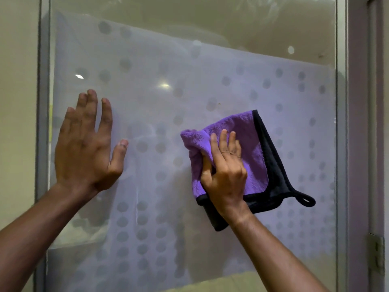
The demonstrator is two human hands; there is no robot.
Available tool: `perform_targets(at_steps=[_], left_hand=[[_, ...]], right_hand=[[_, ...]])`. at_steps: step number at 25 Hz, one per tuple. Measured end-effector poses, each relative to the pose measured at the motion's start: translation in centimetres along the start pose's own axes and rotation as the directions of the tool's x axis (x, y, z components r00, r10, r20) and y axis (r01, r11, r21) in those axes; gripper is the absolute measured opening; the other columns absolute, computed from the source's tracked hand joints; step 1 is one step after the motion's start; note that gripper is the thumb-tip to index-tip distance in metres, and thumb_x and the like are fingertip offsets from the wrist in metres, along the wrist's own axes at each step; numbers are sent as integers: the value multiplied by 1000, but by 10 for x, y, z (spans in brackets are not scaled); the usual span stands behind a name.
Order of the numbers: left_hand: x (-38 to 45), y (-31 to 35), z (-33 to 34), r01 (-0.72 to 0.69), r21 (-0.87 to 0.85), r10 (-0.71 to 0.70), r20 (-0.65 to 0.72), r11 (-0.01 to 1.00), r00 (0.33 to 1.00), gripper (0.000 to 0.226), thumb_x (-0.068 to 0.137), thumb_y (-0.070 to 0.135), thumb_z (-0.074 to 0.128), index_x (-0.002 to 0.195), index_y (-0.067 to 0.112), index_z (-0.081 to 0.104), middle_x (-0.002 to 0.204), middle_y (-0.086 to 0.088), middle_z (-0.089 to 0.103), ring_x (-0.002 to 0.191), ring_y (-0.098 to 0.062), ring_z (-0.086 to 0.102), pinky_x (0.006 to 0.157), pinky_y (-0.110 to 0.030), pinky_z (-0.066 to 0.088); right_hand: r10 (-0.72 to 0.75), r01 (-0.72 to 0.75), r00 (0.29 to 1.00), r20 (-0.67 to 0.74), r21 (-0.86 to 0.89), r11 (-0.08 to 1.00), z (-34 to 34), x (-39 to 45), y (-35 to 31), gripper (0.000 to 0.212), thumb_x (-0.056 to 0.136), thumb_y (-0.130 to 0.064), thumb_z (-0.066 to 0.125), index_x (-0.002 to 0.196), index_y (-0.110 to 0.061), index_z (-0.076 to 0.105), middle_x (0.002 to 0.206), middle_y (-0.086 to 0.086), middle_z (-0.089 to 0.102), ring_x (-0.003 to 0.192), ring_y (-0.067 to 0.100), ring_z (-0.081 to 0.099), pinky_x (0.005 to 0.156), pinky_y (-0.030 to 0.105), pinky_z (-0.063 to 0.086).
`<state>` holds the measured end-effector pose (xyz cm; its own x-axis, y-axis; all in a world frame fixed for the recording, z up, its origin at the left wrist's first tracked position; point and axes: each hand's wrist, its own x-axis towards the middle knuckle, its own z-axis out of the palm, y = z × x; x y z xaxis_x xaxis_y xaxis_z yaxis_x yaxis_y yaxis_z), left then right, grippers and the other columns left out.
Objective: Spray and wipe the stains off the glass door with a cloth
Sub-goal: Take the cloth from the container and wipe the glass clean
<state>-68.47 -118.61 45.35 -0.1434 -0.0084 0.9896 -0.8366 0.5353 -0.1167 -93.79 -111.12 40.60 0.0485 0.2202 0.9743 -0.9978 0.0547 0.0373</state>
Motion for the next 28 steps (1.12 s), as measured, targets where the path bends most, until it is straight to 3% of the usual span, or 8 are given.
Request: perform_targets(at_steps=[5, 10, 14, 18, 20, 23, 25, 28], left_hand=[[-1, 1, 0, 11, -10, -11, -7, 1000, 1000, 80, 87, 43, 37, 153, 1, 20, 161, -26, 11, 151, -37, 10, 121, -48, 7], [-1, 2, -2, 6, 4, -6, -1, 1000, 1000, 79, 88, 42, 36, 153, 1, 20, 161, -25, 11, 151, -36, 9, 121, -44, 5], [-1, 3, -2, 4, 24, -4, 8, 1000, 1000, 79, 88, 42, 36, 153, 1, 19, 162, -24, 9, 151, -35, 8, 122, -44, 4], [-1, 1, -2, -1, 16, 1, 5, 1000, 1000, 79, 88, 42, 38, 153, 2, 19, 162, -24, 10, 151, -35, 8, 122, -44, 4], [-1, 1, -2, 7, 10, -7, -3, 1000, 1000, 79, 88, 42, 38, 153, 1, 20, 161, -25, 11, 151, -36, 10, 121, -45, 6], [0, 2, -2, 5, 13, -5, -3, 1000, 1000, 79, 88, 42, 37, 153, 1, 20, 161, -25, 12, 150, -37, 10, 121, -46, 6], [0, 2, -2, 10, 13, -10, 2, 1000, 1000, 79, 88, 43, 36, 153, 1, 20, 161, -25, 11, 151, -37, 10, 121, -46, 5], [0, 3, -3, 7, 19, -7, 1, 1000, 1000, 79, 88, 43, 35, 153, 0, 20, 161, -26, 11, 150, -37, 10, 121, -46, 6]], right_hand=[[-82, 80, 991, -105, -27, 996, 8, 19, 5, 39, 79, 3, 54, 116, 7, 67, 120, 26, 64, 116, 37, 60, 90, 49, 55], [105, -113, 980, -168, -38, 993, 18, 80, 5, 34, 77, -1, 66, 111, 1, 71, 115, 23, 68, 104, 41, 66, 66, 46, 59], [215, -207, 969, -123, 79, 975, 21, 108, -12, 36, 78, 3, 61, 113, 0, 70, 120, 23, 65, 113, 44, 60, 81, 51, 55], [-63, 69, 995, -73, 87, 994, 11, 75, -9, 35, 80, 8, 59, 113, 0, 71, 119, 20, 67, 111, 34, 65, 88, 41, 56], [-139, 142, 987, -80, 26, 990, -1, 59, 19, 34, 81, 6, 57, 112, -1, 71, 116, 17, 70, 100, 31, 70, 76, 36, 59], [67, -75, 988, -142, -48, 996, -11, 61, 55, 38, 80, 3, 58, 116, 0, 69, 114, 21, 69, 93, 39, 70, 61, 42, 59], [221, -223, 960, -173, 9, 975, -7, 73, 51, 41, 76, 9, 61, 115, 2, 68, 114, 25, 68, 100, 46, 65, 72, 52, 57], [260, -248, 949, -178, 88, 965, 4, 89, 23, 41, 74, 11, 61, 112, 3, 70, 115, 26, 67, 107, 48, 62, 81, 56, 54]])
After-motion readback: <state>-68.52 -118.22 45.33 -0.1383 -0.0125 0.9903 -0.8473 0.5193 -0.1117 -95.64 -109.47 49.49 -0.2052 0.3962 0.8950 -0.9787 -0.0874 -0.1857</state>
